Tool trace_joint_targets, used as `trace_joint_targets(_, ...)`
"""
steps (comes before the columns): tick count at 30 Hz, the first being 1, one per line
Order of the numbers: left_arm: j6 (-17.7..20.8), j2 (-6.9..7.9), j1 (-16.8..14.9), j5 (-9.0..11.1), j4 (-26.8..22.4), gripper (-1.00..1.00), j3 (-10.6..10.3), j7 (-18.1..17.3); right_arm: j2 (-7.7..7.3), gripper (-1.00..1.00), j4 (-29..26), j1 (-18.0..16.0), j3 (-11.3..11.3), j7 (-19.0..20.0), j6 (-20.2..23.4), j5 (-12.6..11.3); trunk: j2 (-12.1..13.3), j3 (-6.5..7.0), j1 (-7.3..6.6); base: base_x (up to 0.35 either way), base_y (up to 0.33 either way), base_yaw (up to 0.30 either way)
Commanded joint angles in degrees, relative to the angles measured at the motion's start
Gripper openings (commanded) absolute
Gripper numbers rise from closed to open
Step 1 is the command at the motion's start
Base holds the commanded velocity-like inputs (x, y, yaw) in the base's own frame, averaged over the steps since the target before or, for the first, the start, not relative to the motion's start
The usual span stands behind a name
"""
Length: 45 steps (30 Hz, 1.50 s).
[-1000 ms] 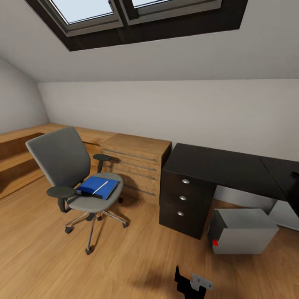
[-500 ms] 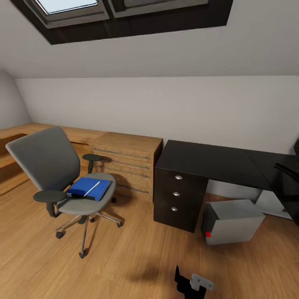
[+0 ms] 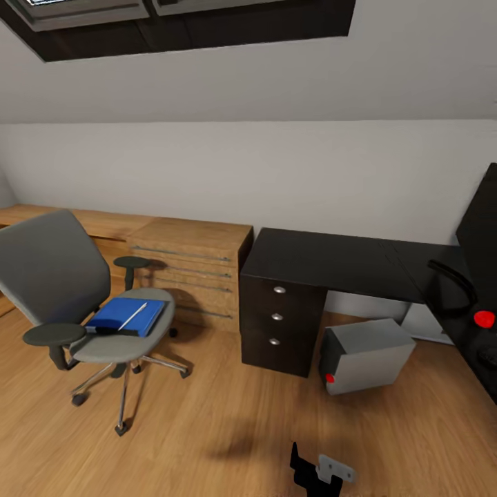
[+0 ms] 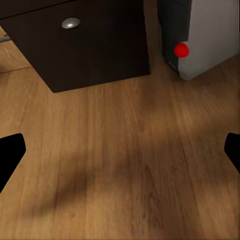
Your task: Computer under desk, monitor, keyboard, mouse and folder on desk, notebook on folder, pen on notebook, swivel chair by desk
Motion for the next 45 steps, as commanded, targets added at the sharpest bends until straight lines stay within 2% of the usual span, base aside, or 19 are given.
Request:
trace_joint_targets(1, -0.28, 0.06, -0.03, 0.6, 0.01, 1.0, -0.48, 0.38, 0.02, 1.0, 0.13, -0.07, -0.16, -0.27, -0.19, 0.3, -0.03, -0.13, -0.01, 0.0, 0.0, -0.181)
trace_joint_targets(14, -0.48, 0.06, -0.03, 0.6, 0.01, 1.0, -0.42, 0.38, 0.02, 1.0, 0.15, -0.07, -0.21, -0.36, -0.07, 0.23, -0.03, -1.12, -0.01, 0.0, 0.0, -0.175)
trace_joint_targets(17, -2.12, 0.03, -0.03, 0.6, 0.01, 1.0, -0.34, 0.38, 0.02, 1.0, 0.14, -0.07, -0.2, -0.33, -0.06, 0.23, -0.03, -1.35, -0.01, 0.0, 0.0, -0.167)
trace_joint_targets(22, -3.87, -0.02, -0.03, 0.6, 0.01, 1.0, -0.31, 0.38, 0.02, 1.0, 0.13, -0.07, -0.17, -0.25, -0.06, 0.32, 1.98, -0.79, -1.1, 0.0, 0.0, -0.071)
trace_joint_targets(45, -4.14, -0.03, -0.03, 0.6, 2.03, 1.0, -0.48, 0.38, 0.02, 1.0, 0.13, 0.8, -0.13, -0.09, -0.06, 0.49, 11.2, 3.2, -6.16, 0.0, 0.0, -0.003)
